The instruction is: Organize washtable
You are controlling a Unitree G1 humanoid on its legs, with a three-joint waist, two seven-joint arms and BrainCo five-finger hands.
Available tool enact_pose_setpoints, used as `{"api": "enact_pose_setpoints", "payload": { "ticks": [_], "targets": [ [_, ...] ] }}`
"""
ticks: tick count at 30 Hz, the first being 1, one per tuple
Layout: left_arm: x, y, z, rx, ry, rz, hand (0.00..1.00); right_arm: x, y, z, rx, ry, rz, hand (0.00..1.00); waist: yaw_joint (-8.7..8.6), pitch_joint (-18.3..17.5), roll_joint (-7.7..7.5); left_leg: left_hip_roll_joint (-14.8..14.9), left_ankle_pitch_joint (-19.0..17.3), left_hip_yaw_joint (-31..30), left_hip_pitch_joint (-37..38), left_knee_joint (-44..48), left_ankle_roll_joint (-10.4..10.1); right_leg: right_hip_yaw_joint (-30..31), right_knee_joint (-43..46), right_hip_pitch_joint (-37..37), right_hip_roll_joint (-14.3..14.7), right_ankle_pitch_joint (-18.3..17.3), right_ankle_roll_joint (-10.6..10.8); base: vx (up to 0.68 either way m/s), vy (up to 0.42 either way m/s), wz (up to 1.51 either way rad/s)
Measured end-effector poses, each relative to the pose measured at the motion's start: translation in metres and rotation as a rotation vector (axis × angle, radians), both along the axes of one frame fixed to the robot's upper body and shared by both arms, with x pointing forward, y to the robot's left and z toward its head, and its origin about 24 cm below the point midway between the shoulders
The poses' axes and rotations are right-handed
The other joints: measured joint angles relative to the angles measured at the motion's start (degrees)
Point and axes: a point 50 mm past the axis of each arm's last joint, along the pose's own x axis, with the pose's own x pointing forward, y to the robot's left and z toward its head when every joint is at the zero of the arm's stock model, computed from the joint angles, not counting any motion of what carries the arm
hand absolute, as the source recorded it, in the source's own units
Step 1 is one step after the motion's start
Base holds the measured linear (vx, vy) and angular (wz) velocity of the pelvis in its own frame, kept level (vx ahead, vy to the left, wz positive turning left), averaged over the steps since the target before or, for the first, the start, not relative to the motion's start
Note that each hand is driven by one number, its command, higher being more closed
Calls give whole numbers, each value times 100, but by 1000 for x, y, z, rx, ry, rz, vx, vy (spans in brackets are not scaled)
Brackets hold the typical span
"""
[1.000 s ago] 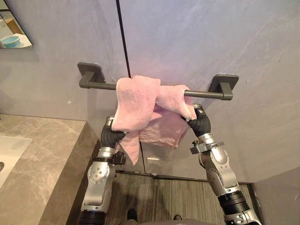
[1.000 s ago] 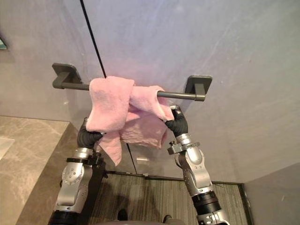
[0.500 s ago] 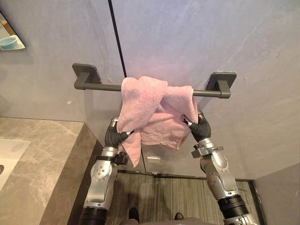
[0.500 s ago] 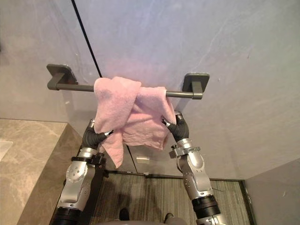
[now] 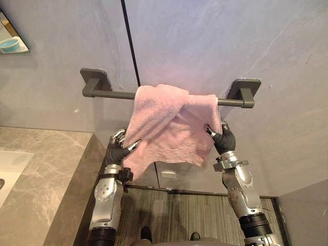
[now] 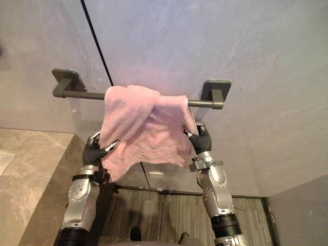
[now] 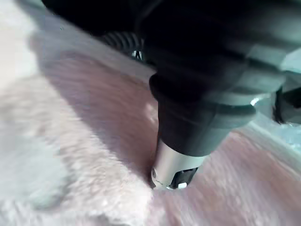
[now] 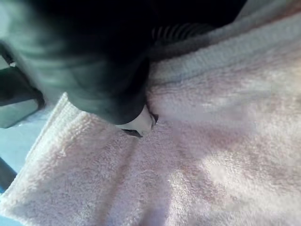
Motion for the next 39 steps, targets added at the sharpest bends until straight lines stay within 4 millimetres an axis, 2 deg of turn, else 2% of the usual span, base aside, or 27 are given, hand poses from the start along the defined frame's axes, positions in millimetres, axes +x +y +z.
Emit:
{"api": "enact_pose_setpoints", "payload": {
  "ticks": [7, 20, 31, 39],
  "targets": [
    [-1, -1, 1, -11, -3, -4, 0, -3, 1, -2, -4, 1, 3, 100, 5, 2, -9, 1, 0, -3, -4, 0, 0, -8, -3, 1, 1, 1, -1, 0, 0, 0],
    [-6, -18, 23, -30, -101, -127, 0, -4, 3, -6, -48, 8, 26, 100, 26, -4, -22, 0, 1, -21, -4, 3, 0, -32, 0, 10, 1, 5, -5, 0, 0, 0],
    [-1, -50, 44, -17, -193, -330, 0, 1, 18, -9, -84, 20, 100, 100, 6, -11, -27, -1, 4, 47, 2, 3, 2, 41, -89, 15, 11, 101, -16, 0, 0, -3],
    [-1, -53, 45, -17, -199, -339, 0, 1, 22, -14, -110, 39, 124, 100, -1, -120, -34, 1, 5, 48, 4, 1, 2, 44, -99, 16, 16, 106, -19, 0, 0, 0]
  ]
}}
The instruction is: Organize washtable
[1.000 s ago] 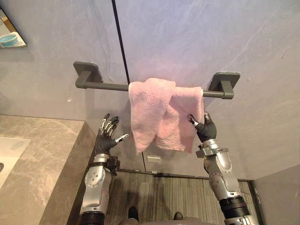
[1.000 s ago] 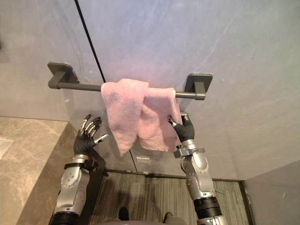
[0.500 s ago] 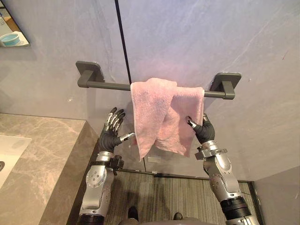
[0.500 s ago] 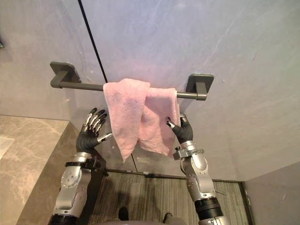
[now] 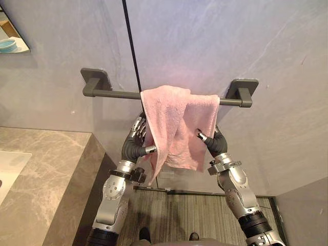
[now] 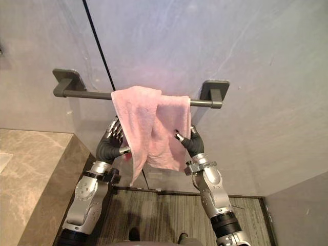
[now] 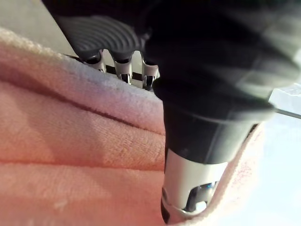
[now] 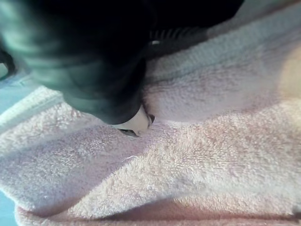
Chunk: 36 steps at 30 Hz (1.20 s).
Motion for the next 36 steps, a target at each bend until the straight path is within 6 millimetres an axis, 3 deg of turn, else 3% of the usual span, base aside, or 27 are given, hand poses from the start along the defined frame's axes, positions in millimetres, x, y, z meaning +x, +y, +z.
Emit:
{"api": "enact_pose_setpoints", "payload": {
  "ticks": [20, 36],
  "targets": [
    [-12, 29, 20, -65, -97, 71, 0, 1, -12, 0, -42, -6, -35, 100, 19, 0, 21, -23, 6, -166, -5, -3, 3, -160, -48, 103, -14, -5, 3, 0, 1, 3],
    [-24, 19, 28, -78, -140, -5, 0, 0, -13, 0, -52, -8, -37, 100, 26, -42, 139, -35, 7, -184, -8, -3, 4, -180, -44, 106, -26, -8, 8, 0, 0, 0]
  ]
}}
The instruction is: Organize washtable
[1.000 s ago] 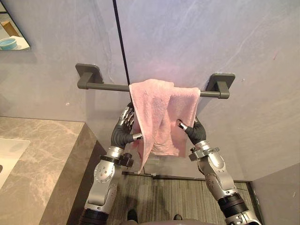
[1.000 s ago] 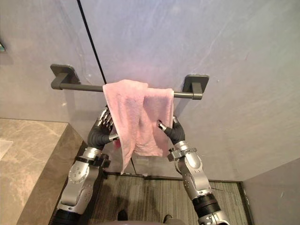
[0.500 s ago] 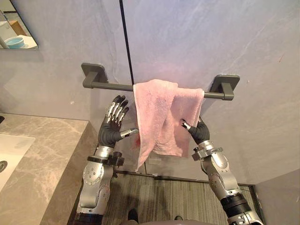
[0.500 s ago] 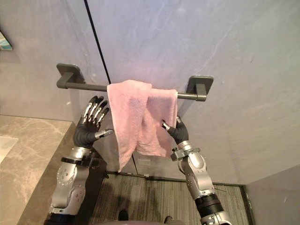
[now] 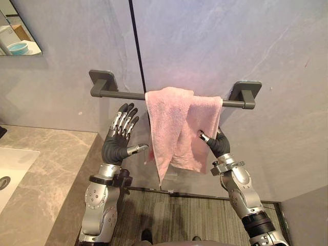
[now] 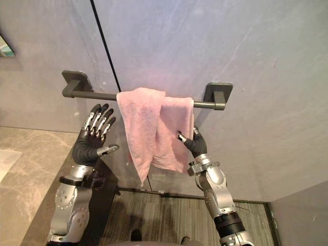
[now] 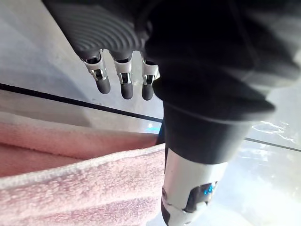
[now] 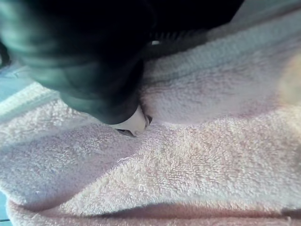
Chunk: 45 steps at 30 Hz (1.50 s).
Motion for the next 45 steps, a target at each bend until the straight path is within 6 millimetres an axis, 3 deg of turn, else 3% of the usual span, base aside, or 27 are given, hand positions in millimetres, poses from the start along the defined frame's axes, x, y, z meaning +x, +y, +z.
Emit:
{"api": "enact_pose_setpoints", "payload": {
  "ticks": [14, 27, 28, 45],
  "targets": [
    [4, -20, -21, 83, 98, -4, 0, 0, 5, -1, -14, -1, 4, 100, -14, -5, -5, 3, 0, 7, 3, 0, 0, 5, -17, -6, 4, 1, 0, 0, 0, 0],
    [8, -21, -42, 104, 197, 24, 0, 0, 9, -2, 5, 12, 6, 100, -18, -24, -42, 9, 0, 16, 0, 0, 0, 14, -20, -1, 11, 3, -1, 0, 0, 0],
    [9, -21, -43, 106, 206, 24, 100, 0, 10, -2, 6, 13, 6, 100, -18, -24, -42, 9, 0, 17, 0, 0, 0, 15, -21, -1, 11, 3, -1, 0, 0, 0],
    [15, -23, -51, 137, 240, 21, 100, -1, 12, -3, 10, 18, 14, 100, -24, -23, -109, 14, -2, 44, -6, 0, -1, 38, -32, -12, 15, 3, -1, 0, 0, 0]
  ]
}}
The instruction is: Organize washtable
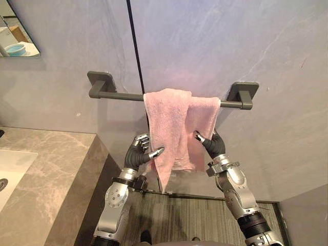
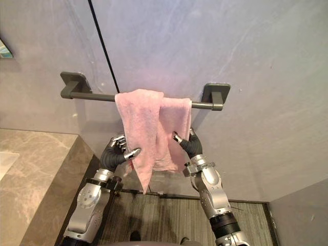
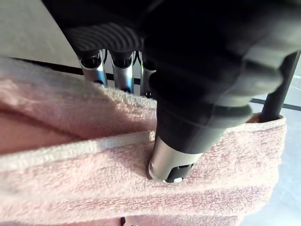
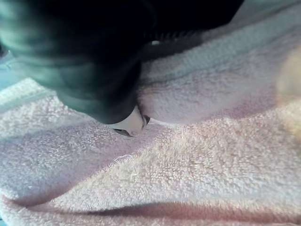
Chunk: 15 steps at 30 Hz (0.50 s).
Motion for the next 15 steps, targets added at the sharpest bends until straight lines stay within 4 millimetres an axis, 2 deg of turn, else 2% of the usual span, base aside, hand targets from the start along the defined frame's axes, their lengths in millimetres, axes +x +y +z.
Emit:
{"api": "enact_pose_setpoints", "payload": {
  "ticks": [15],
  "targets": [
    [2, 0, 1, -8, -3, 14, 100, 0, 0, 0, 0, 1, 1, 100, -2, -1, -7, 5, 0, 1, -1, 0, -1, -1, -7, 3, 6, 0, 0, 0, 0, 0]
  ]
}}
